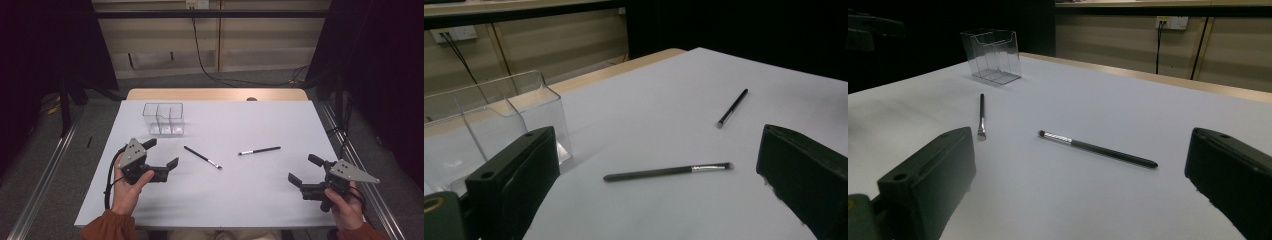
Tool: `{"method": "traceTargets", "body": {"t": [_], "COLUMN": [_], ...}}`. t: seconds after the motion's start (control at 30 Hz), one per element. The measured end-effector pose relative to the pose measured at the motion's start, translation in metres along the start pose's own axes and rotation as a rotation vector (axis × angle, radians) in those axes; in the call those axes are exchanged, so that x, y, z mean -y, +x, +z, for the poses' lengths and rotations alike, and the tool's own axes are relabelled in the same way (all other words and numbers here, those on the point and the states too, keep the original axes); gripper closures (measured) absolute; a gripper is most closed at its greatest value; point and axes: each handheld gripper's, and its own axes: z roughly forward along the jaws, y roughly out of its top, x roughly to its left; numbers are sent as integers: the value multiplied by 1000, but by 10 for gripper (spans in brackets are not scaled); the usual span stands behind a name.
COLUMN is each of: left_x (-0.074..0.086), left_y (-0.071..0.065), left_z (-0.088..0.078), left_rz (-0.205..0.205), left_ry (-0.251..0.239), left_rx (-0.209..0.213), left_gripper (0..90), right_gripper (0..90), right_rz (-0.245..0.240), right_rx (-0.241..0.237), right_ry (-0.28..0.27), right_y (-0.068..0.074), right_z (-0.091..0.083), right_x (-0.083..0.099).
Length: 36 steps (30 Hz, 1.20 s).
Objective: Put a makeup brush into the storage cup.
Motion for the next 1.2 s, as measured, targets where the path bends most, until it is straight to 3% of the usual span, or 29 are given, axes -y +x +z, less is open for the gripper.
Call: {"method": "traceTargets", "body": {"t": [0.2, 0.43, 0.63, 0.9, 1.2], "left_x": [-14, -19, -24, -34, -38], "left_y": [7, 9, 14, 15, 20], "left_z": [12, 27, 42, 60, 80], "left_rz": [1, 22, 14, 38, 52], "left_ry": [-18, -10, -7, 6, 24], "left_rx": [-19, 2, 39, 46, 21], "left_gripper": [34, 34, 34, 34, 34], "right_gripper": [0, 0, 0, 0, 0], "right_rz": [1, 4, 4, 6, 7], "right_rx": [-9, -13, -8, -12, -13], "right_ry": [-1, -3, 2, 1, 2], "right_y": [0, 0, -1, 0, 0], "right_z": [3, 3, 4, 3, 3], "right_x": [-1, -1, -1, -1, 0]}}
